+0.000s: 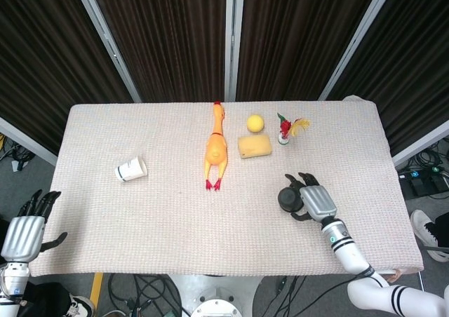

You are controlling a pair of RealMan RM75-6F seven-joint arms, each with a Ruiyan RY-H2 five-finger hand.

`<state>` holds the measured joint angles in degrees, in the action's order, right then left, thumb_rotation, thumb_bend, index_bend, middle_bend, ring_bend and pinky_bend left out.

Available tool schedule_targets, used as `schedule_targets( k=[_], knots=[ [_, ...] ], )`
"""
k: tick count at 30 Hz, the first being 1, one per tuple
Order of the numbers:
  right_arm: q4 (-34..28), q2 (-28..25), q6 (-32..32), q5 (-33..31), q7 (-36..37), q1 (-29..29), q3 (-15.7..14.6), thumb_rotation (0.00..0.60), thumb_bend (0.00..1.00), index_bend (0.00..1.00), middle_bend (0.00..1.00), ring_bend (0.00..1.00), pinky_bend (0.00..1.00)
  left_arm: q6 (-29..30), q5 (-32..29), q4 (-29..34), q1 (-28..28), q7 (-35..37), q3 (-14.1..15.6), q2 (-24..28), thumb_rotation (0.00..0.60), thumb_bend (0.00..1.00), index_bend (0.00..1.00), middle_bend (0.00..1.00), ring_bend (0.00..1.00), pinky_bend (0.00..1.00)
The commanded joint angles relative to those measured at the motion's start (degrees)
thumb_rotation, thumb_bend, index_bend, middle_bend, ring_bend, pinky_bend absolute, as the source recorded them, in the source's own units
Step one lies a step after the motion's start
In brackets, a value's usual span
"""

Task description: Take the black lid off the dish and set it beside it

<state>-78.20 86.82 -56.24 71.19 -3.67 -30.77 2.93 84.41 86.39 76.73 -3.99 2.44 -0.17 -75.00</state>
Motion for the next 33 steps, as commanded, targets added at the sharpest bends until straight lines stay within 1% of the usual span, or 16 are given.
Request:
schedule_targets(
  k=[1,5,8,11,15,18,25,30,33],
  knots=[
    [1.47,0.93,0.30,0.70,0.20,0.20,-0.26,0.600,0.16,0.01,0.38,0.00,0.00,-0.01,0.01,-0.17,0.00,0.15,-0.02,-0.10,0.600,0.17,0.10,0.10,0.00,0.18],
    [2.22,1.19,0.64,0.86,0.10,0.44,-0.26,0.600,0.16,0.01,0.38,0.00,0.00,-0.04,0.07,-0.36,-0.07,0.19,-0.10,-0.34,0.600,0.17,0.10,0.10,0.00,0.18],
    [1.80,0.61,1.78,-0.08,-0.95,0.41,-0.23,0.600,0.14,0.00,0.35,0.00,0.00,-0.10,0.07,-0.42,-0.04,0.21,-0.04,-0.39,0.600,0.17,0.10,0.10,0.00,0.18],
    [0.94,0.03,2.60,-0.95,-1.95,0.44,-0.21,0.600,0.09,0.00,0.30,0.00,0.00,0.03,0.10,-0.41,0.03,0.29,-0.05,-0.38,0.600,0.17,0.10,0.10,0.00,0.18],
    [-0.65,-0.88,2.51,-1.18,-3.24,0.56,-0.05,0.600,0.01,0.00,0.17,0.00,0.00,0.19,0.20,-0.21,0.04,0.29,-0.11,-0.25,0.600,0.17,0.10,0.10,0.00,0.18],
    [-2.29,-1.88,1.92,-1.33,-4.17,0.69,0.35,0.600,0.00,0.00,0.13,0.00,0.00,0.26,0.26,-0.03,0.03,0.21,-0.15,-0.14,0.600,0.17,0.10,0.10,0.00,0.18],
    [-7.57,-5.20,0.52,-2.57,-7.13,1.02,1.33,0.600,0.00,0.00,0.13,0.00,0.00,0.47,0.34,0.22,0.11,0.31,-0.19,0.04,0.600,0.17,0.10,0.10,0.00,0.18],
    [-9.79,-6.27,0.01,-4.47,-10.05,1.06,1.77,0.600,0.00,0.00,0.22,0.00,0.00,0.58,0.52,0.24,0.06,0.42,-0.23,0.10,0.600,0.17,0.10,0.10,0.00,0.18],
    [-9.69,-5.95,0.05,-5.02,-10.64,1.04,1.80,0.600,0.02,0.05,0.24,0.00,0.00,0.67,0.58,0.20,0.08,0.57,-0.24,0.12,0.600,0.16,0.10,0.10,0.00,0.18]
  ],
)
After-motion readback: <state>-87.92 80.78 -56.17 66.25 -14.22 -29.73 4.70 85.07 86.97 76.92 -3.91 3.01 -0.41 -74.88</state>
